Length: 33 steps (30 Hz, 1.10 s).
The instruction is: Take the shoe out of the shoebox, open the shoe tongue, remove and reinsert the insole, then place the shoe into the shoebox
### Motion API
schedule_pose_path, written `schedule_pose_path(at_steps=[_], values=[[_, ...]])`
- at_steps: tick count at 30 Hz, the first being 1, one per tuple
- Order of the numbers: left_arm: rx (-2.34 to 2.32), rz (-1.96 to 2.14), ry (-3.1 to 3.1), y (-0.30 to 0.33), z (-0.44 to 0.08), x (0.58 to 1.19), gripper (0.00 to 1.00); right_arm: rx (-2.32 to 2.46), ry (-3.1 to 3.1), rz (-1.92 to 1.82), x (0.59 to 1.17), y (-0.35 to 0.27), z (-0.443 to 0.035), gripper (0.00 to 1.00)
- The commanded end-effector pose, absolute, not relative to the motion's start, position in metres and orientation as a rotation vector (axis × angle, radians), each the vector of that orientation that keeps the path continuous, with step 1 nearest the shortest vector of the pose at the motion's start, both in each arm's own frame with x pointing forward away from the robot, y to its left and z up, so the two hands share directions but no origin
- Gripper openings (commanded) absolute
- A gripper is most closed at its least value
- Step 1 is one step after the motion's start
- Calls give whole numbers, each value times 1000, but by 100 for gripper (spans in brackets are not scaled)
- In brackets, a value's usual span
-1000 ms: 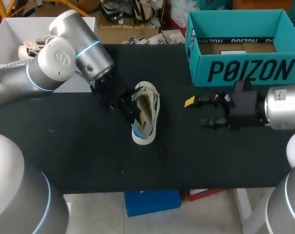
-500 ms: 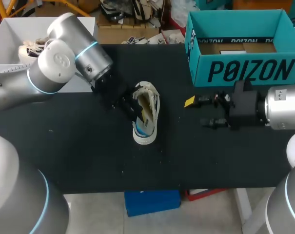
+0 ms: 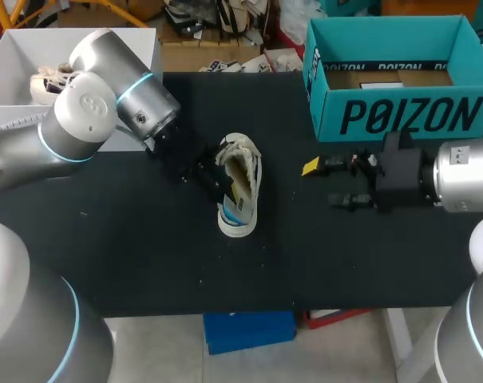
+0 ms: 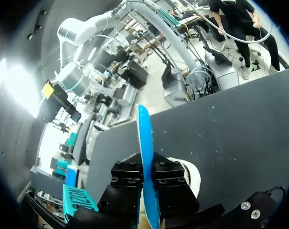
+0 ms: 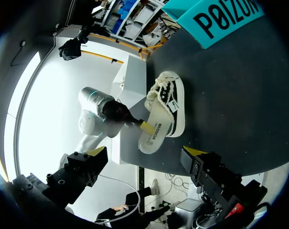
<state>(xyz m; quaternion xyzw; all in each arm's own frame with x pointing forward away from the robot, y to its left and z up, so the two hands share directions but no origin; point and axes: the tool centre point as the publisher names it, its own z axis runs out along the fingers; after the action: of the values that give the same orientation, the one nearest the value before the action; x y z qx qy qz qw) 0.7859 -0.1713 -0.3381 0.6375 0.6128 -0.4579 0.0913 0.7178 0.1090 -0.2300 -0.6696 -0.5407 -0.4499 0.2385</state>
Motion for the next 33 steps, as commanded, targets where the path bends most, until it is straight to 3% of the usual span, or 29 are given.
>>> schedule_pose_path(at_steps=[1,33], values=[[1870,-1361,1821,-168,-336,777,0,-1836,-1481,-1230,718,109,-230,100],[1838,-1299,1747,-169,-361,816,0,-1836,-1481,-1230,718,109,-230,100]])
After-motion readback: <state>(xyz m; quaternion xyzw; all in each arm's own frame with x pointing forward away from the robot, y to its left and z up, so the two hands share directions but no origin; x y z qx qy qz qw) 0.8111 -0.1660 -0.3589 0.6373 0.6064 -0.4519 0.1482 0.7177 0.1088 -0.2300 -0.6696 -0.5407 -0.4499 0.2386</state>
